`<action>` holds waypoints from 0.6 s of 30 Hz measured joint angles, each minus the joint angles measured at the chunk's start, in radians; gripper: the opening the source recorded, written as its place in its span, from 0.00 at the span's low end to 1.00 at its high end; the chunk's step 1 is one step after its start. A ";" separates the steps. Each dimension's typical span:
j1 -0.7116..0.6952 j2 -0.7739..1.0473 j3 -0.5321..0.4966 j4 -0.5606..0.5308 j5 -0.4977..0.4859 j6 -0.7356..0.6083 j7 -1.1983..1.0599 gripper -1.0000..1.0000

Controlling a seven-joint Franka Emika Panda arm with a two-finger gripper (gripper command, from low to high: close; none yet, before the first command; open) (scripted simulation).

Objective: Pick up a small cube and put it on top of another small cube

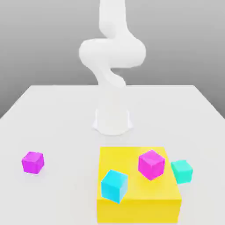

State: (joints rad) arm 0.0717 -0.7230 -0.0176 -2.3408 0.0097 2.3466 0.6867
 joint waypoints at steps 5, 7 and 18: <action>0.140 0.158 -0.028 -0.084 0.024 0.095 -0.235 0.50; 0.191 0.220 -0.035 -0.116 0.035 0.132 -0.327 0.50; 0.422 0.557 -0.014 -0.294 0.079 0.335 -0.823 0.50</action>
State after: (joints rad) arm 0.4937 -0.1660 -0.0320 -2.6346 0.0885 2.6812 -0.1360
